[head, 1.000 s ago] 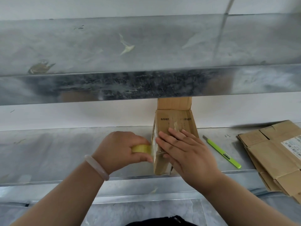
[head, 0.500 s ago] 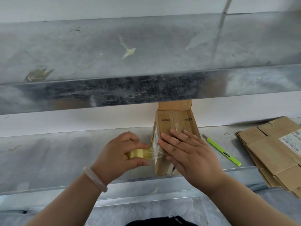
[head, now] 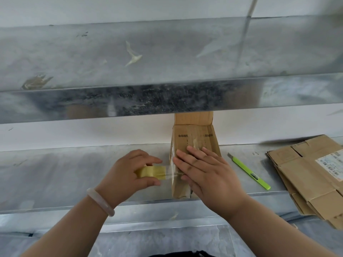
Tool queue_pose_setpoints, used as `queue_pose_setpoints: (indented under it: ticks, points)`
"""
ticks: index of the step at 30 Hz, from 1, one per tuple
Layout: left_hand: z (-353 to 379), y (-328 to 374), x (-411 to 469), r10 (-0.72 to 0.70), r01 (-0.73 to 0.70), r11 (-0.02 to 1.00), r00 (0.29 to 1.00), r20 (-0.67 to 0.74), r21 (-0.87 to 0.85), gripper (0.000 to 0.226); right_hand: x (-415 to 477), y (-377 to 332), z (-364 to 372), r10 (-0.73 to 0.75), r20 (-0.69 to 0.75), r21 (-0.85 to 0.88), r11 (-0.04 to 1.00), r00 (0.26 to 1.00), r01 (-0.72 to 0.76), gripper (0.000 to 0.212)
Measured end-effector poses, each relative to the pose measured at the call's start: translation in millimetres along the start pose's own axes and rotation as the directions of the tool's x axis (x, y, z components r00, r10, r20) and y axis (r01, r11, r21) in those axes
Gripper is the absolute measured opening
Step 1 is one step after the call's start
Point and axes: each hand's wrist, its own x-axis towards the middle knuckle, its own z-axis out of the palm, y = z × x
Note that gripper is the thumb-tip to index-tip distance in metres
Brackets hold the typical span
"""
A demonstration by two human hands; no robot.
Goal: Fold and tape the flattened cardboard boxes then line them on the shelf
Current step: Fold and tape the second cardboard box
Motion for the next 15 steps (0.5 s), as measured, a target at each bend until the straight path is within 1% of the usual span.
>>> queue_pose_setpoints:
  ticks: [3,6,9,11,12,13,14,15]
  points:
    - [0,2,-5,-0.001,0.002,0.999,0.999,-0.037,0.035,0.045,2,-1,-2,-0.005,0.042,-0.008,1.0,0.999,0.006,0.043]
    - [6,9,-5,0.002,0.001,0.992,1.0,-0.02,0.124,0.052,3,1,-3,-0.03,0.086,-0.043,0.999,0.996,0.034,0.045]
    - [15,18,-3,0.014,-0.009,0.97,1.0,-0.018,0.241,0.044,2,3,-5,-0.065,0.144,-0.057,0.996,0.987,0.074,0.049]
    - [22,25,-4,-0.002,0.017,0.97,0.998,-0.062,0.243,0.036,2,7,-7,-0.109,0.178,-0.05,0.992,0.978,0.119,0.053]
    - [24,29,-4,-0.014,0.034,0.973,0.996,-0.089,0.229,0.034,2,9,-10,-0.137,0.17,-0.018,0.99,0.976,0.142,0.056]
    - [26,31,-5,-0.024,0.047,0.975,0.994,-0.109,0.217,0.032,1,11,-15,-0.156,0.138,0.051,0.987,0.978,0.15,0.057]
    - [28,34,-5,-0.033,0.057,0.976,0.992,-0.118,0.208,0.032,-3,14,-19,-0.15,0.073,0.148,0.979,0.986,0.138,0.056]
    - [29,36,-5,-0.035,0.061,0.976,0.992,-0.124,0.207,0.033,-9,19,-21,-0.099,-0.022,0.248,0.963,0.995,0.101,0.053]
